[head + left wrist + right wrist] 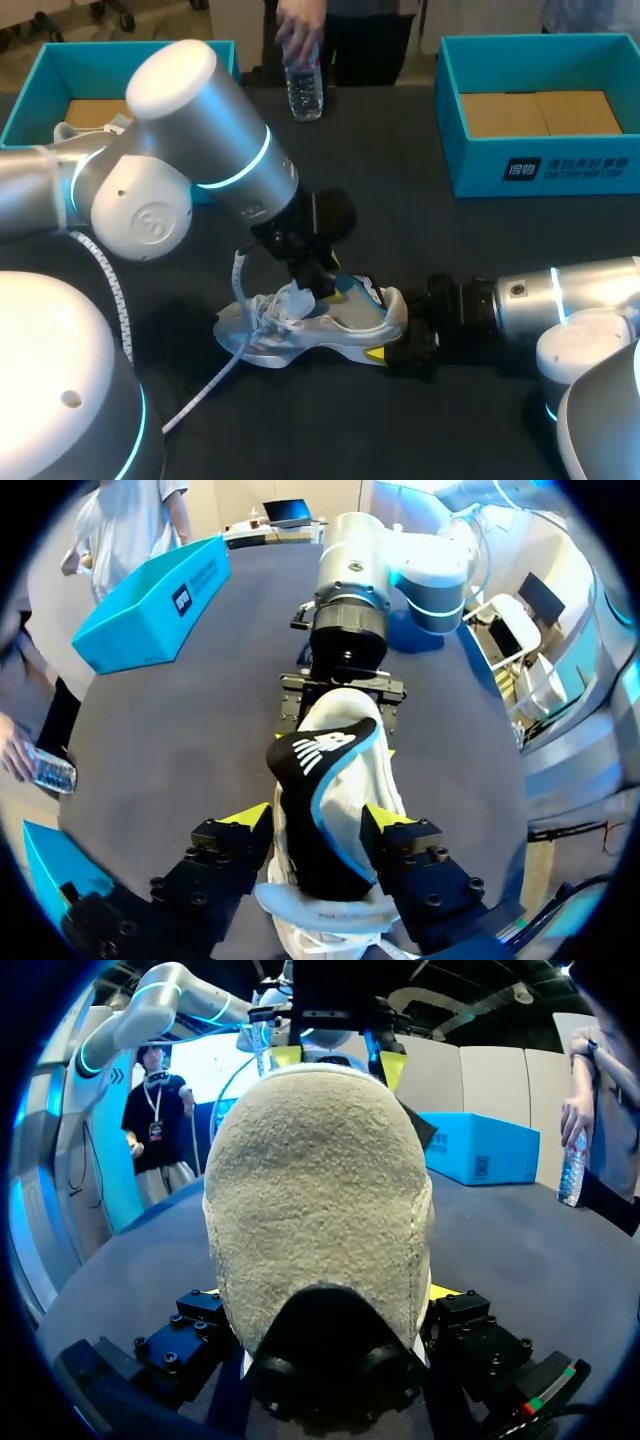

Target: Take the shoe out of the shoebox, open the shoe tongue, remove and reinsert the insole, then place the shoe into the shoebox

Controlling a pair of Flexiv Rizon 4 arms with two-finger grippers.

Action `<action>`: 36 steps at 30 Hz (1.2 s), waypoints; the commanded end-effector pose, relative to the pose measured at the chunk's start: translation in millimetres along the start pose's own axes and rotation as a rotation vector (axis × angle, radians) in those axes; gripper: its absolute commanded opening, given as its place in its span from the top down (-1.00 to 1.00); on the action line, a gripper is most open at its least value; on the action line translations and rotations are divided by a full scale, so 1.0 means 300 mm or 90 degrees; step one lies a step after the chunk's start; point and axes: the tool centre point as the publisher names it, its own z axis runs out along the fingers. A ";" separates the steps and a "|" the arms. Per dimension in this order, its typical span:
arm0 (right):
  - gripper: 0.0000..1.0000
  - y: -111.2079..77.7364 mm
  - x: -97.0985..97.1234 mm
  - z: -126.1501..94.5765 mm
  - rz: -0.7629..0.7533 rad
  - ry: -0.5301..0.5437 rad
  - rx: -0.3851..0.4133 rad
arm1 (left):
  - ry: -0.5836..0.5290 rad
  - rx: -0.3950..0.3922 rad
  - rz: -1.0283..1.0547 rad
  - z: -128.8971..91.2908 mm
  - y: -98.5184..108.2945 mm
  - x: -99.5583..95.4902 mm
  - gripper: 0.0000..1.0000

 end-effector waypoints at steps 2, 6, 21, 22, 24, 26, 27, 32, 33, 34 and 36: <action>1.00 -0.006 0.004 0.011 0.000 -0.001 0.002 | -0.048 -0.011 0.026 -0.024 -0.008 0.026 -0.26; 1.00 -0.006 0.004 0.011 0.000 -0.001 0.002 | -0.076 -0.015 0.049 -0.039 -0.027 0.023 -0.29; 1.00 -0.006 0.004 0.011 0.000 -0.001 0.002 | -0.109 -0.067 0.192 -0.088 -0.088 0.053 -0.13; 1.00 -0.006 0.004 0.011 0.000 -0.001 0.002 | -0.112 -0.070 0.200 -0.089 -0.088 0.056 -0.07; 1.00 -0.006 0.004 0.011 0.000 -0.001 0.002 | -0.114 -0.077 0.216 -0.089 -0.089 0.060 -0.10; 1.00 -0.006 0.004 0.011 0.000 -0.001 0.002 | -0.121 -0.083 0.239 -0.086 -0.088 0.063 -0.21; 1.00 -0.006 0.004 0.011 0.000 -0.001 0.002 | -0.123 -0.083 0.244 -0.085 -0.087 0.064 -0.28; 1.00 -0.006 0.004 0.011 0.000 -0.001 0.002 | -0.124 -0.095 0.296 -0.082 -0.092 0.066 -0.29; 1.00 -0.006 0.004 0.011 0.000 -0.001 0.002 | -0.124 -0.097 0.303 -0.082 -0.093 0.065 -0.29; 1.00 -0.006 0.004 0.011 0.000 -0.001 0.002 | -0.123 -0.097 0.306 -0.082 -0.093 0.065 -0.29; 1.00 -0.006 0.004 0.011 0.000 -0.001 0.002 | -0.125 -0.096 0.307 -0.077 -0.096 0.063 -0.28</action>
